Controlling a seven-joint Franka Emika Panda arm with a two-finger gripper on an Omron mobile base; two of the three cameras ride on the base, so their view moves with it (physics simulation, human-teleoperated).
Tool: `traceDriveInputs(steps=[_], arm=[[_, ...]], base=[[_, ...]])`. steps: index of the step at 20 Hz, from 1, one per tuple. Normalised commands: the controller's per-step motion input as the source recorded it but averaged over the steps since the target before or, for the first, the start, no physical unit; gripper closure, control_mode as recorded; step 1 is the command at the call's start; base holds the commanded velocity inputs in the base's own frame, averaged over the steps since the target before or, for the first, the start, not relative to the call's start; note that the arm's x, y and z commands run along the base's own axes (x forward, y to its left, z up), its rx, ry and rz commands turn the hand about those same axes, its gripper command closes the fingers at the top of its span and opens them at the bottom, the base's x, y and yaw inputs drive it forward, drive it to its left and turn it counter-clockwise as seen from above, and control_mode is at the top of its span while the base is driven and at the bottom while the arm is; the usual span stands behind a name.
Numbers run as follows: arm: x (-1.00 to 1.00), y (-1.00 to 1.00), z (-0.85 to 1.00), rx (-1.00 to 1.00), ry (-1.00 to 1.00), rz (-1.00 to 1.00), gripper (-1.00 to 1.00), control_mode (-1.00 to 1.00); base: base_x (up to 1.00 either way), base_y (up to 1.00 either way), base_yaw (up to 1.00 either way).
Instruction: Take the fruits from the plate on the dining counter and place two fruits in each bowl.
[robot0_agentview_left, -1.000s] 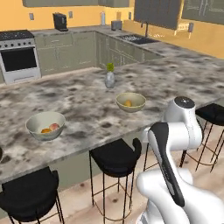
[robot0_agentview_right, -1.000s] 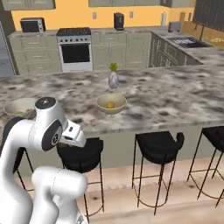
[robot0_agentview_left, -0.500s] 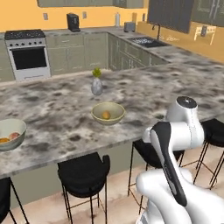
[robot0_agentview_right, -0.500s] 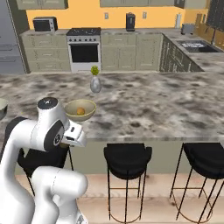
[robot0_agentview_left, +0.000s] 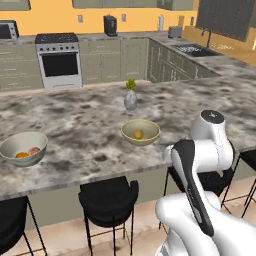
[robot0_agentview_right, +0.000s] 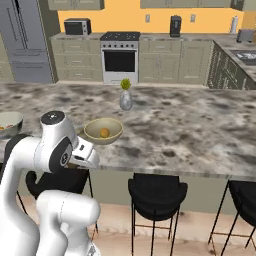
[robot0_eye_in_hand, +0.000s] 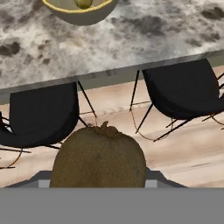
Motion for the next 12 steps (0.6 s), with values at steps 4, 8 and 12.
traceDriveInputs(steps=[4, 8, 12], arm=[[0.0, 0.0, 0.0, 0.0, 0.0, 0.0, 1.0, 1.0], [0.0, 0.0, 0.0, 0.0, 0.0, 0.0, 1.0, 1.0], [0.49, -0.08, 0.0, 0.0, 0.01, 0.05, 1.0, -1.0]], base=[[1.0, -0.32, 0.3], [0.97, -0.27, 0.2], [0.18, -0.04, 0.02]])
